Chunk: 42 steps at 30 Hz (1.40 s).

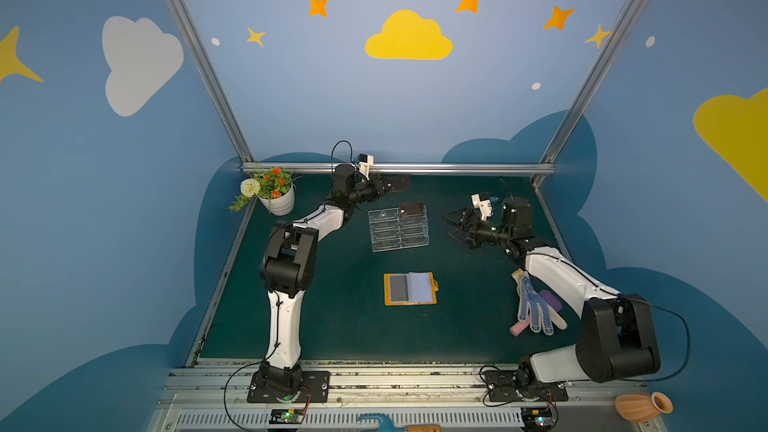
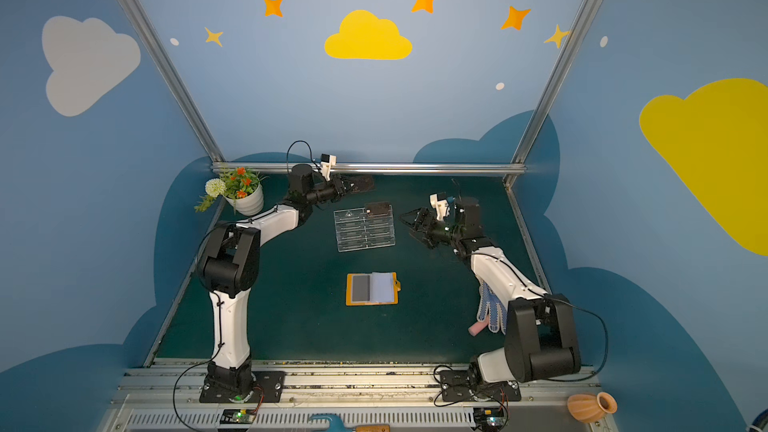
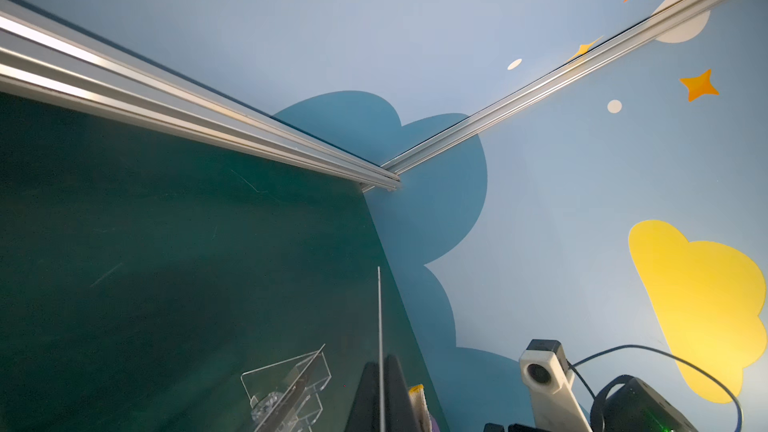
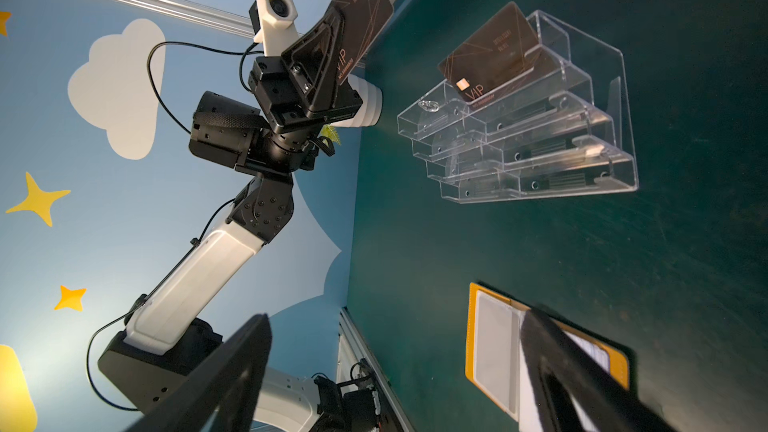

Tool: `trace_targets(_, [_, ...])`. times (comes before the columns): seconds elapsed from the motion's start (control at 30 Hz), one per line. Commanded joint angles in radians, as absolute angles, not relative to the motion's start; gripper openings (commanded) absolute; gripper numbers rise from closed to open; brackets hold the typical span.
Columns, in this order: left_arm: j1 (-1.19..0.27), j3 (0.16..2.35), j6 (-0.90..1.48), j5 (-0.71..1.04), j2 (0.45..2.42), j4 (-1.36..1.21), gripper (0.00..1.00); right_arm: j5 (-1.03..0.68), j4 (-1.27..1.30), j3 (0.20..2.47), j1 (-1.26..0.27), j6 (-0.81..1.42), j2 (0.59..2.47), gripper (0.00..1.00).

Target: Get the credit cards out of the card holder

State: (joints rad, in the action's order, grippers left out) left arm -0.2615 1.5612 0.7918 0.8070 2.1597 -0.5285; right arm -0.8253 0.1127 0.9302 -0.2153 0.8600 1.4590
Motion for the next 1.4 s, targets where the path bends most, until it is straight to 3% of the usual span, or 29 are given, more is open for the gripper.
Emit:
trace_targets(0.0, [-0.26,1.598,0.729,0.851,2.183,-0.487,0.04,-0.873,0.091,0.976,-0.209,0.81,1.506,0.92])
trace_targets(1.37, [-0.337,1.831,0.33,0.846,2.322,-0.096,0.04,-0.941,0.161,1.053,-0.216,0.816,1.666,0.92])
